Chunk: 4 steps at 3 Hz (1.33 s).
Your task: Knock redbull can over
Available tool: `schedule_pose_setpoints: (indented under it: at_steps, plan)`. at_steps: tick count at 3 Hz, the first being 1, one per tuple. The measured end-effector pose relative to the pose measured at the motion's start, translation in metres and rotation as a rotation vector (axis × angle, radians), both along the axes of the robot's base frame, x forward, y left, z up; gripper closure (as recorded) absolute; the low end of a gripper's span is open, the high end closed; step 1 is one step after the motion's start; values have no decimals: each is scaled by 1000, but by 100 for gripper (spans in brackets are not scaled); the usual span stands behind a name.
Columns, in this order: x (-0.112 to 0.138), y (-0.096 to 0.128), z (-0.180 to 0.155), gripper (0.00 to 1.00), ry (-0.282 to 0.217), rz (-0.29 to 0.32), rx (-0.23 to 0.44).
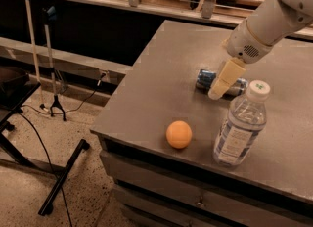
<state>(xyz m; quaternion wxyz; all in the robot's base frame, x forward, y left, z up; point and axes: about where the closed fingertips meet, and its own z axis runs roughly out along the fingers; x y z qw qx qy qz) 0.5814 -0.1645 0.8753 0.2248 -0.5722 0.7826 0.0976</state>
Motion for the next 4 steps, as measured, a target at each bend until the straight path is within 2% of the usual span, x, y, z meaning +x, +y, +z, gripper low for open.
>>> schedule_pose_setpoints:
  at_steps: [1, 3, 4]
  plan:
    - [1, -17, 0, 0, -6, 3, 35]
    - [-3, -78, 12, 0, -75, -14, 72]
    - [-3, -78, 12, 0, -75, -14, 72]
